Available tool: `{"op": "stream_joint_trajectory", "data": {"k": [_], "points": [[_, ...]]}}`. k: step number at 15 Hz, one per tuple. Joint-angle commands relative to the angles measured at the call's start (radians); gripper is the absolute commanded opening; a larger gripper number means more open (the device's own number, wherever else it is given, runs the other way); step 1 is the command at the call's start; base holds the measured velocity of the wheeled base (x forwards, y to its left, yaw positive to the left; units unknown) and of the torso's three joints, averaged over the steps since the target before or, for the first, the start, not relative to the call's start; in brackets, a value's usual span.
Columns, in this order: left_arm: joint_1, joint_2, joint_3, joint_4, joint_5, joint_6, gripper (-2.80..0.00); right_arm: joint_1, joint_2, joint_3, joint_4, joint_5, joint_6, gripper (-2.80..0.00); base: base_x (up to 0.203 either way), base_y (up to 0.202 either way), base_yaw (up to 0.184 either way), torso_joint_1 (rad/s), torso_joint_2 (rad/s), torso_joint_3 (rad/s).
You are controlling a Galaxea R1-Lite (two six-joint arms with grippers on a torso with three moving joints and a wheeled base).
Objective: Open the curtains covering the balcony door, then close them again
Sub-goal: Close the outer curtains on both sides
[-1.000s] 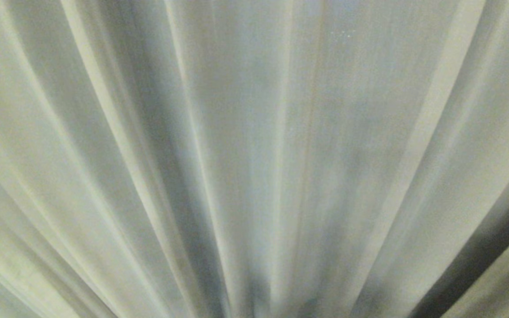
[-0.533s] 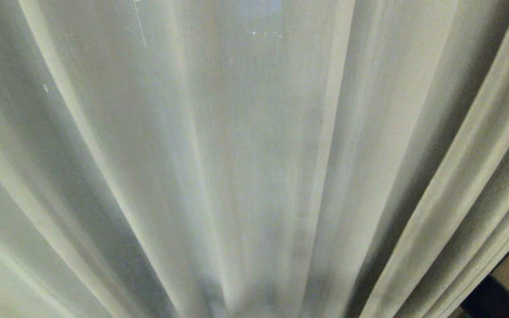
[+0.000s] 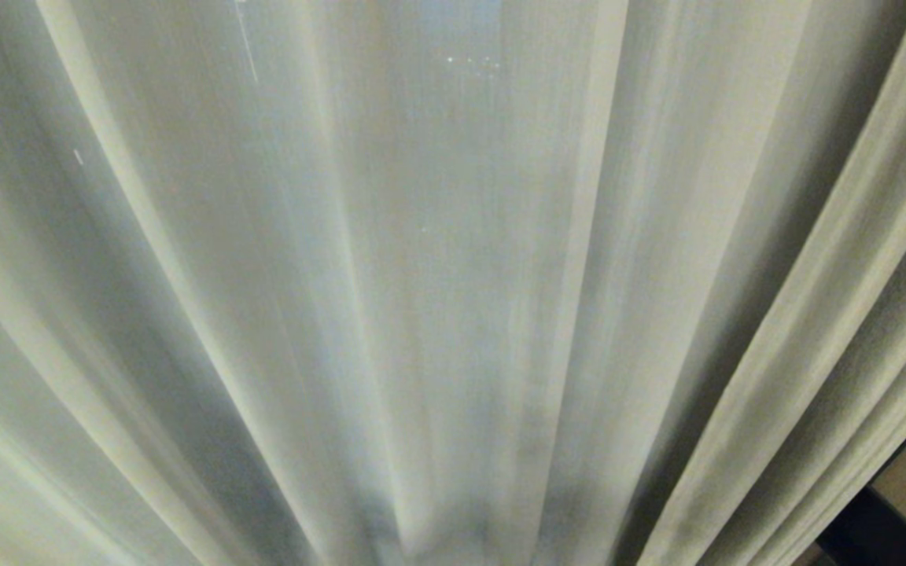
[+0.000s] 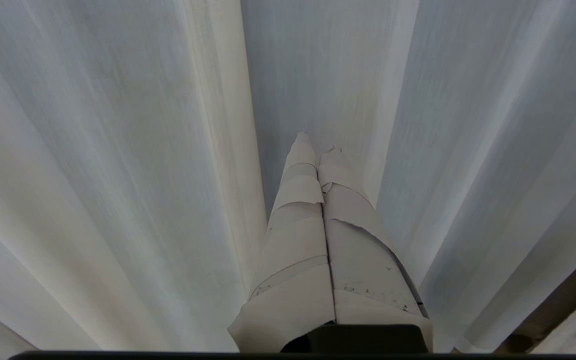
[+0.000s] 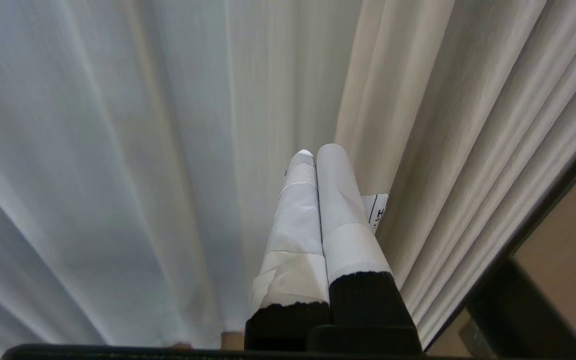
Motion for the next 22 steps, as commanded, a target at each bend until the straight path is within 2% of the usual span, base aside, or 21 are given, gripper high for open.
{"op": "stream_joint_trajectory", "data": {"k": [1, 4, 7, 12, 16, 17, 22], "points": [[0.0, -0.001, 0.0, 0.0, 0.0, -0.001, -2.8, 0.0, 0.0, -0.026, -0.002, 0.002, -0.002, -2.8, 0.0, 0.0, 0.0, 0.0, 0.0, 0.0], [0.0, -0.001, 0.0, 0.0, 0.0, -0.001, -2.8, -0.003, 0.047, -0.097, 0.013, 0.001, -0.003, -2.8, 0.0, 0.0, 0.0, 0.0, 0.0, 0.0], [0.0, -0.001, 0.0, 0.0, 0.0, -0.001, -2.8, -0.023, 0.226, -0.206, 0.009, -0.001, 0.003, -2.8, 0.0, 0.0, 0.0, 0.0, 0.0, 0.0], [0.0, -0.001, 0.0, 0.0, 0.0, -0.001, -2.8, -0.158, 0.625, -0.526, -0.015, 0.001, 0.055, -2.8, 0.0, 0.0, 0.0, 0.0, 0.0, 0.0], [0.0, -0.001, 0.0, 0.0, 0.0, -0.001, -2.8, -0.209, 0.866, -0.762, -0.021, 0.002, 0.076, -2.8, 0.0, 0.0, 0.0, 0.0, 0.0, 0.0], [0.0, -0.001, 0.0, 0.0, 0.0, -0.001, -2.8, -0.215, 0.891, -0.789, -0.021, 0.003, 0.078, 0.0, 0.0, 0.0, 0.0, 0.0, 0.0, 0.0], [0.0, -0.001, 0.0, 0.0, 0.0, -0.001, -2.8, -0.246, 0.92, -0.806, -0.024, 0.002, 0.075, 0.0, 0.0, 0.0, 0.0, 0.0, 0.0, 0.0]]}}
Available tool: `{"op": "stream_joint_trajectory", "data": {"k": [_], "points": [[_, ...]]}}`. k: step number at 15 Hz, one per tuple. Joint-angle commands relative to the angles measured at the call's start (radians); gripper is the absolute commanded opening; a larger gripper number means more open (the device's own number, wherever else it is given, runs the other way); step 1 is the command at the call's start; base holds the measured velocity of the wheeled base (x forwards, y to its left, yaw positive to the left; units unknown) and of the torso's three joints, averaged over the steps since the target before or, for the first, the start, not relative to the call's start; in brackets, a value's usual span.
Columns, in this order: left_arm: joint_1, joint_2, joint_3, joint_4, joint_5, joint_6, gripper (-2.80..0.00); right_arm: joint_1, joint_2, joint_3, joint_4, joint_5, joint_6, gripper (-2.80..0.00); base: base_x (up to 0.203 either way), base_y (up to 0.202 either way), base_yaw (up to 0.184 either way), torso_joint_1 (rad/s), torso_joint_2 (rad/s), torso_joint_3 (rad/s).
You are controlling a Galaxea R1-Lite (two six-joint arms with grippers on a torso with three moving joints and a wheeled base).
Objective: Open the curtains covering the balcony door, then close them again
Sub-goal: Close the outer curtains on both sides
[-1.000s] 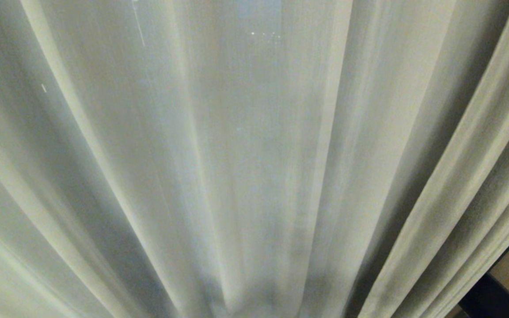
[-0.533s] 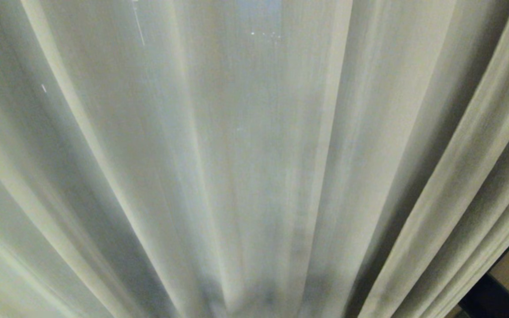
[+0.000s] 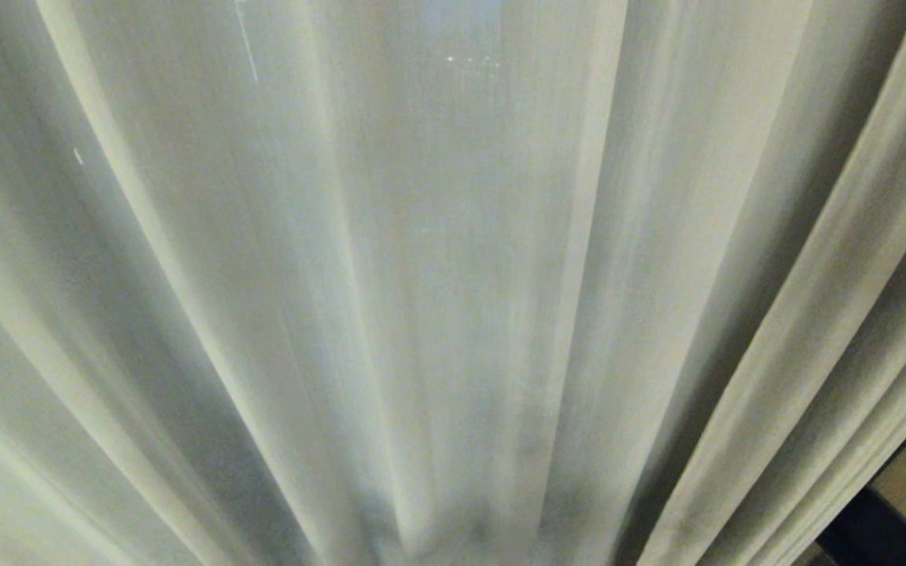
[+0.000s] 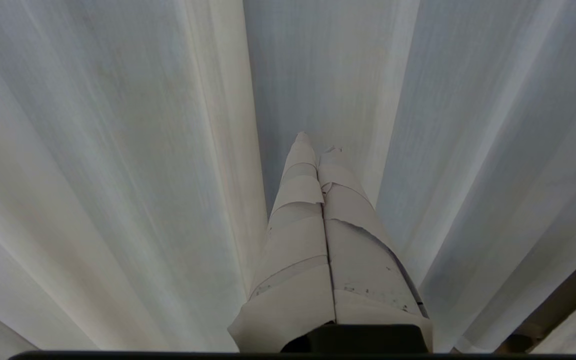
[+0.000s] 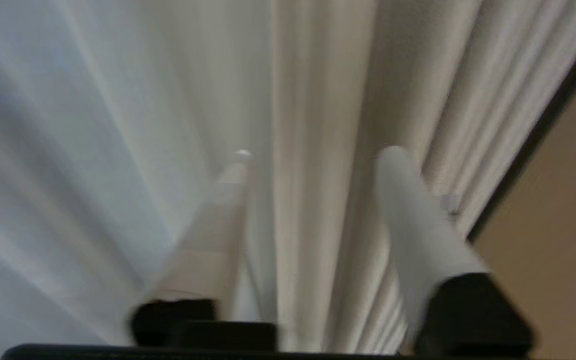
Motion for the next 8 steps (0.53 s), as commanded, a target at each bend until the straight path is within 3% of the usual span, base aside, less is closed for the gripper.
{"op": "stream_joint_trajectory", "data": {"k": [1, 3, 8], "points": [[0.0, -0.001, 0.0, -0.001, 0.0, 0.0, -2.8, -0.035, 0.031, -0.005, -0.006, 0.0, -0.001, 0.0, 0.0, 0.0, 0.0, 0.0, 0.0, 0.0], [0.0, -0.001, 0.0, -0.001, 0.0, 0.0, -2.8, -0.091, 0.063, -0.022, -0.021, 0.003, -0.001, 0.0, 0.0, 0.0, 0.0, 0.0, 0.0, 0.0], [0.0, -0.001, 0.0, -0.001, 0.0, 0.0, -2.8, -0.115, 0.211, -0.107, -0.072, 0.006, 0.001, 0.0, 0.0, 0.0, 0.0, 0.0, 0.0, 0.0]]}}
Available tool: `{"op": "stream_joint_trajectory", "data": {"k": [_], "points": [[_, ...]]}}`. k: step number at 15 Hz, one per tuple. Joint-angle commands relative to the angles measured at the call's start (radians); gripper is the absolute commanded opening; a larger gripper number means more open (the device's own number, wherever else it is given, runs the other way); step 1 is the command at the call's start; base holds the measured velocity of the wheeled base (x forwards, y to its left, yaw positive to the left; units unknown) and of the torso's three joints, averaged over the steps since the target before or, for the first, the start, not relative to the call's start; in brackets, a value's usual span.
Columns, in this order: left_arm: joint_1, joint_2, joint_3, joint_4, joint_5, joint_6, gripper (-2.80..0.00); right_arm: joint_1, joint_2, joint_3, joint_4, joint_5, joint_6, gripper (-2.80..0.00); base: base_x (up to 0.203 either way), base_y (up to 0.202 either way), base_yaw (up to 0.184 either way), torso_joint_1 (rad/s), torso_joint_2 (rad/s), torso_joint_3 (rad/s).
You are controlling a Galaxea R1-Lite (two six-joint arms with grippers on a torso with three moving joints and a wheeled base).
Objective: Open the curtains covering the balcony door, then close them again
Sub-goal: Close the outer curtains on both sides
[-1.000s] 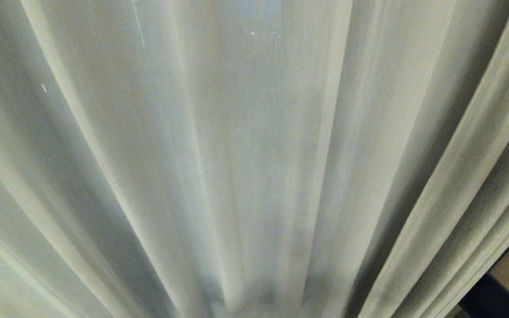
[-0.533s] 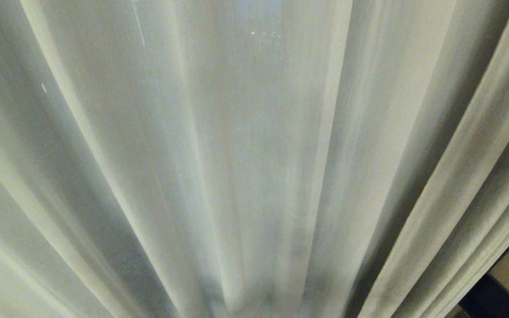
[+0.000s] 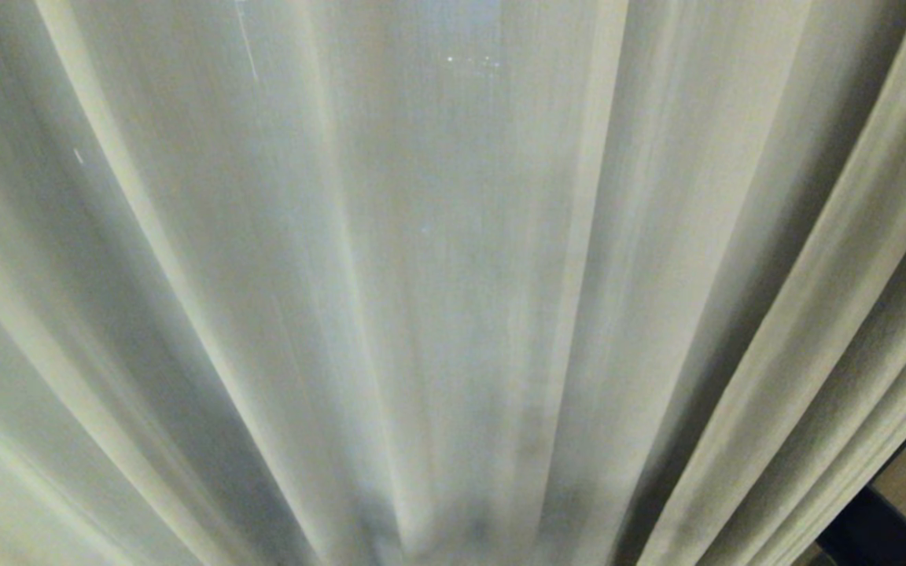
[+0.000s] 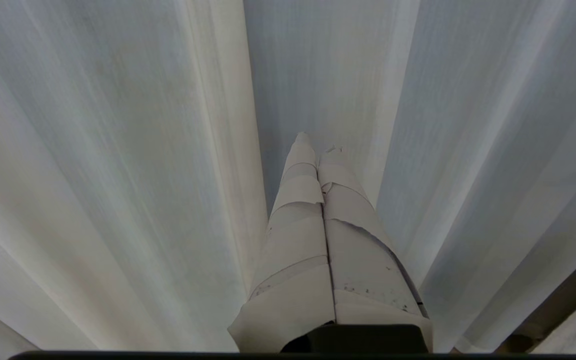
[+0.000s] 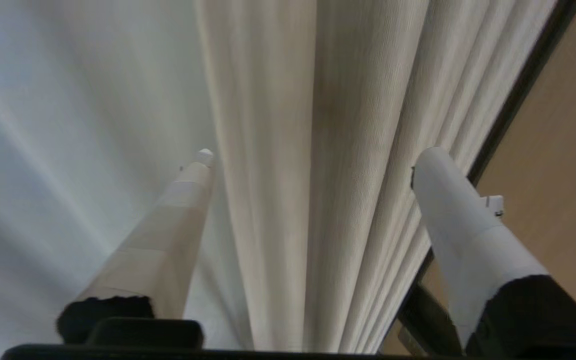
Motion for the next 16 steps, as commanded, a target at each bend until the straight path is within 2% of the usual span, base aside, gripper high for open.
{"op": "stream_joint_trajectory", "data": {"k": [1, 10, 16], "points": [[0.0, -0.001, 0.0, 0.0, 0.0, 0.0, -2.8, -0.004, 0.096, -0.039, -0.026, 0.002, 0.001, 0.0, 0.0, 0.0, 0.0, 0.0, 0.0, 0.0], [0.0, -0.001, 0.0, 0.0, 0.0, 0.0, -2.8, -0.019, 0.419, -0.28, -0.217, 0.006, 0.037, 0.0, 0.0, 0.0, 0.0, 0.0, 0.0, 0.0], [0.0, -0.001, 0.0, 0.0, 0.002, 0.0, -2.8, -0.018, 0.549, -0.403, -0.308, 0.118, 0.105, 0.0, 0.0, 0.0, 0.0, 0.0, 0.0, 0.0]]}}
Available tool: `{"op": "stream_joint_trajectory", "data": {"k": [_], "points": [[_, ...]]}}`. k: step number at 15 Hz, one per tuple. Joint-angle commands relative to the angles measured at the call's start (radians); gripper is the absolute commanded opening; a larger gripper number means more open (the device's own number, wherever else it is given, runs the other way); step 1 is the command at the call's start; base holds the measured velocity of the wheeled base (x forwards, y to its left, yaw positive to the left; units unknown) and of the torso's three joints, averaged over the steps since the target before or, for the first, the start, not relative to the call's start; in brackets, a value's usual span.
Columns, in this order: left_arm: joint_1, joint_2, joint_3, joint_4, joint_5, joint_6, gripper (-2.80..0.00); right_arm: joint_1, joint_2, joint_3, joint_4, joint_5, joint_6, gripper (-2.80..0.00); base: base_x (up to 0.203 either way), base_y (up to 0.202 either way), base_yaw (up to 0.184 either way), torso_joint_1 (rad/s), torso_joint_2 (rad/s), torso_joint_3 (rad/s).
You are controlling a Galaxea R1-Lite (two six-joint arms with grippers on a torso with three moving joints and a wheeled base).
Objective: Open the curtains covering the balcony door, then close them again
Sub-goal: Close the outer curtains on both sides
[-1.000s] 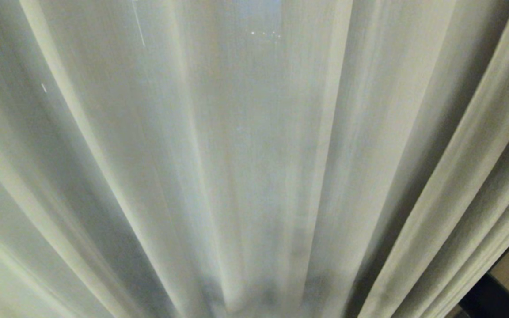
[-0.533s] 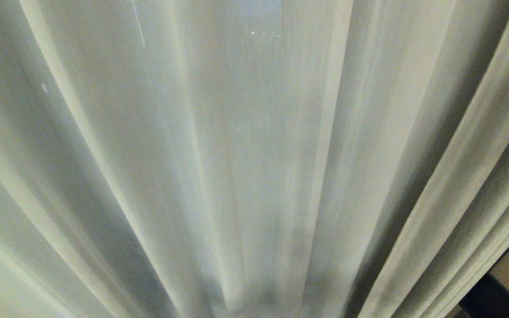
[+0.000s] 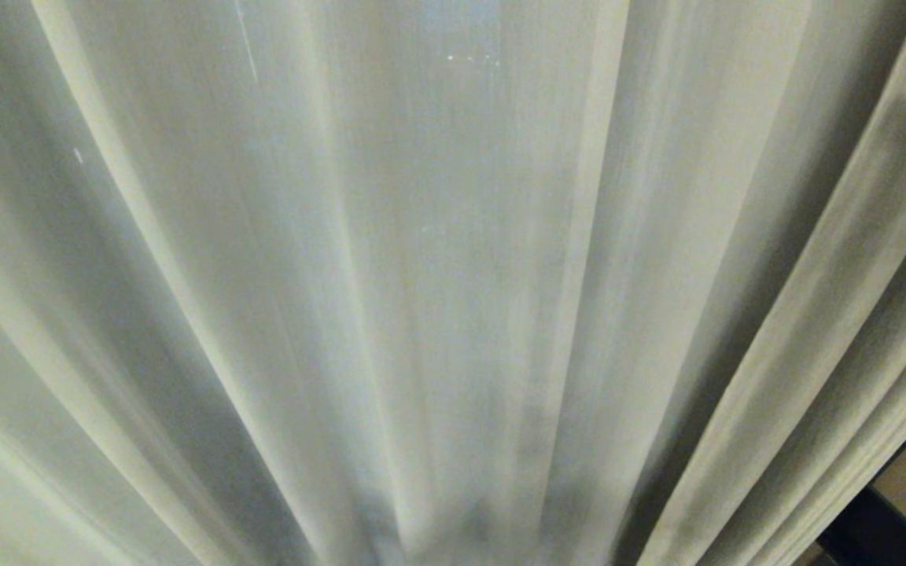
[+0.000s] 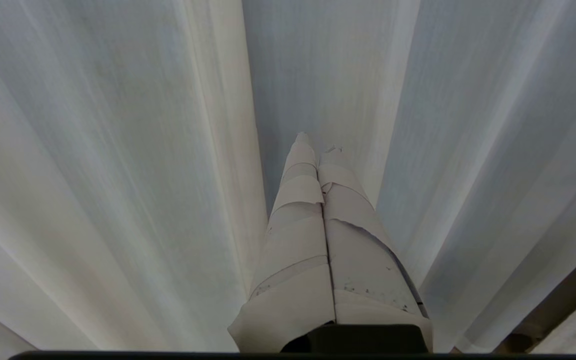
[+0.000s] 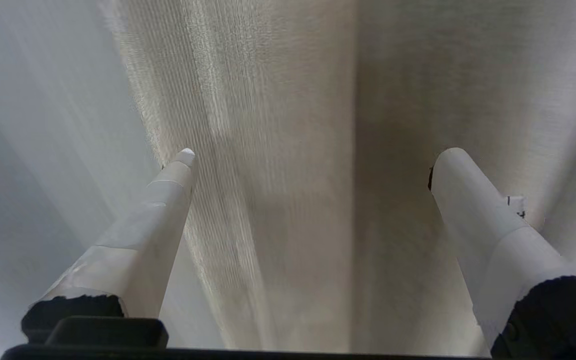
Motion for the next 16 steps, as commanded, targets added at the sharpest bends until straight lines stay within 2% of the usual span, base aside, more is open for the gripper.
{"op": "stream_joint_trajectory", "data": {"k": [1, 7, 15, 16], "points": [[0.0, -0.001, 0.0, 0.0, 0.001, 0.0, -2.8, 0.0, 0.052, -0.024, -0.017, 0.006, 0.001, 0.0, 0.0, 0.0, 0.0, 0.0, 0.0, 0.0], [0.0, -0.001, 0.0, 0.0, 0.002, 0.0, -2.8, 0.007, 0.138, -0.07, -0.103, 0.041, 0.006, 0.0, 0.0, 0.0, 0.0, 0.0, 0.0, 0.0], [0.0, -0.001, 0.0, 0.0, 0.002, 0.0, -2.8, 0.008, 0.209, -0.112, -0.128, 0.043, 0.005, 0.0, 0.0, 0.0, 0.0, 0.0, 0.0, 0.0], [0.0, -0.001, 0.0, 0.0, 0.002, 0.0, -2.8, 0.008, 0.214, -0.112, -0.129, 0.043, 0.005, -2.8, 0.0, 0.0, 0.0, 0.0, 0.0, 0.0]]}}
